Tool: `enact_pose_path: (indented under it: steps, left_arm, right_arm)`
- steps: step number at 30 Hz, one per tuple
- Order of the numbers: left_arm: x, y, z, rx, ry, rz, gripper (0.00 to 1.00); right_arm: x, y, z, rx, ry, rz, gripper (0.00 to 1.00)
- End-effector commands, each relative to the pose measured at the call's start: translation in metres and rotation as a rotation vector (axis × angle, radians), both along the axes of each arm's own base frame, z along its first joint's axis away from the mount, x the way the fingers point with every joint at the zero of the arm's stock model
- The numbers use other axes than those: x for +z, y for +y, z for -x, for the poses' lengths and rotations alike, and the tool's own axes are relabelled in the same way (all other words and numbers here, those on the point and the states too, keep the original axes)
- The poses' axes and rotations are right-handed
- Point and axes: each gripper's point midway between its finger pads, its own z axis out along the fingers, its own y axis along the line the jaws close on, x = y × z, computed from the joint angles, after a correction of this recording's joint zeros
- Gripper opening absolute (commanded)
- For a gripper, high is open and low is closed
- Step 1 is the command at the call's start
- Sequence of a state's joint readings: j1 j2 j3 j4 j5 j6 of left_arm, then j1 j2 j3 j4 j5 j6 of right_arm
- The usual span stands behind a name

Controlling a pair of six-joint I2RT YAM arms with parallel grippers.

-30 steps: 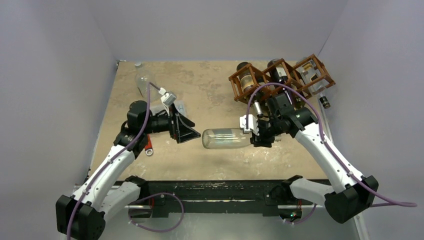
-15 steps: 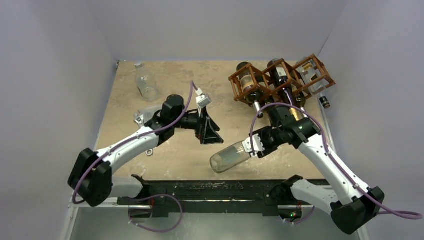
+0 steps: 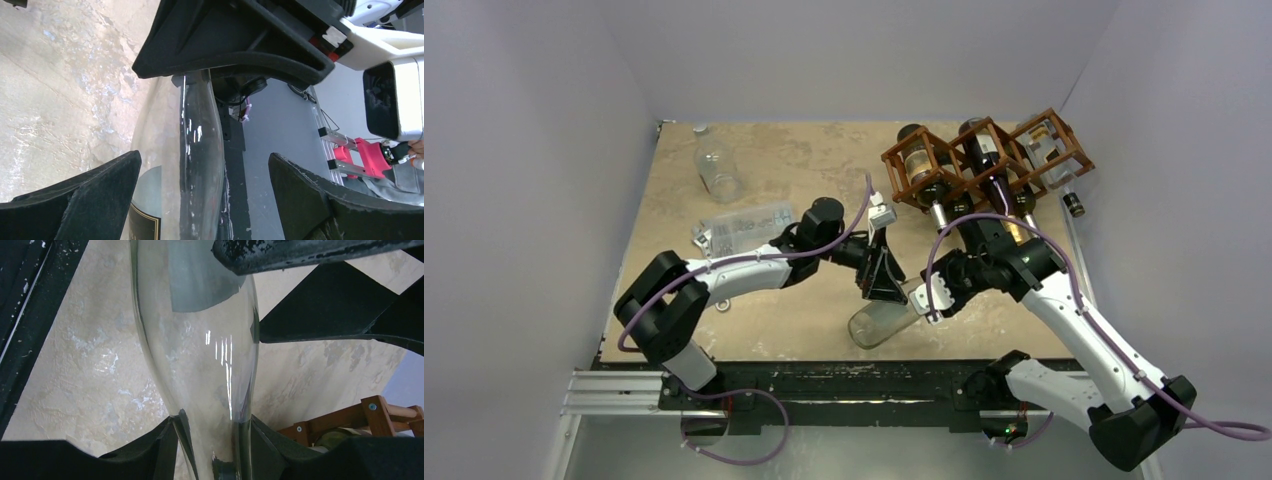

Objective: Take the wine bottle off the wine rack
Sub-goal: Adjust the wine bottle.

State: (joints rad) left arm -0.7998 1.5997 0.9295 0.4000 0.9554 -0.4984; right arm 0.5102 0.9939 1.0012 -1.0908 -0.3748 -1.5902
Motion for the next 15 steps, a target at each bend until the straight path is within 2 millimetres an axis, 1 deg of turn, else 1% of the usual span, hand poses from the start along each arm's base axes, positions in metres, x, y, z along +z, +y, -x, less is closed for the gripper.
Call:
enact_pose_path:
  steps: [1,6,12,15]
  left_arm:
    - [0.014,-0.017,-0.001,-0.016,-0.062,0.076,1.0]
    - [-0.003,-0.023,-0.001,-0.027,-0.054,0.041,1.0]
    - [-0.03,-0.022,-0.003,-0.021,-0.058,-0.024,1.0]
    - [-0.033,-0.021,0.002,-0.046,-0.059,-0.024,1.0]
  right_arm:
    - [0.035,0.025,-0.015,0.051,-0.137,-0.128,0.0]
    - [0.039,0.027,-0.014,0.053,-0.142,-0.14,0.0]
    - [0.042,0.03,-0.013,0.058,-0.142,-0.15,0.0]
    - [0.043,0.031,-0.014,0.058,-0.144,-0.152,0.0]
